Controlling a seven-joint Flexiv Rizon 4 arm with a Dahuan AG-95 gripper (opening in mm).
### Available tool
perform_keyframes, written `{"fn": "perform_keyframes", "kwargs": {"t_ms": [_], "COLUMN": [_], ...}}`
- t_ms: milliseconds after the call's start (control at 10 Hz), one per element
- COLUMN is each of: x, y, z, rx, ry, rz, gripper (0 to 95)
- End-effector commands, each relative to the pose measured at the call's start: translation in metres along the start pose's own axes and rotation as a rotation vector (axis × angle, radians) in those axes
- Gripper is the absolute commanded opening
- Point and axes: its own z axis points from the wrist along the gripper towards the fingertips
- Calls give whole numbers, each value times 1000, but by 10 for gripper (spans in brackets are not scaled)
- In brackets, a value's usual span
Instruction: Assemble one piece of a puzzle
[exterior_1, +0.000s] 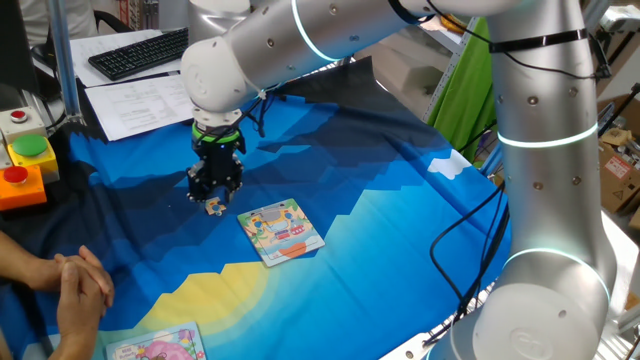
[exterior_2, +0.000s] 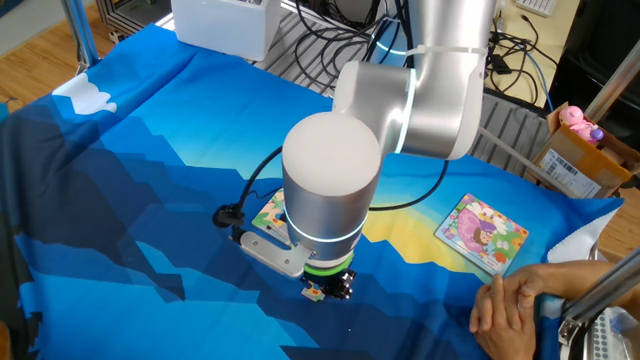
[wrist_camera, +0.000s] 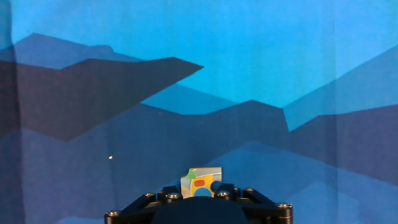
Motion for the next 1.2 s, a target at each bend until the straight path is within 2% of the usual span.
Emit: {"fn": "perform_keyframes", "kwargs": {"t_ms": [100, 500, 600, 1000, 1100, 1200], "x": [1, 3, 3, 3, 3, 3], "y": [1, 2, 2, 2, 2, 2], "z": [2, 5, 5, 5, 5, 4], "rx": [1, -1, -2, -4, -4, -5], "ry": [3, 4, 4, 4, 5, 7], "rz": [1, 7, 6, 7, 7, 6], "gripper": [570, 570, 380, 380, 190, 190]}}
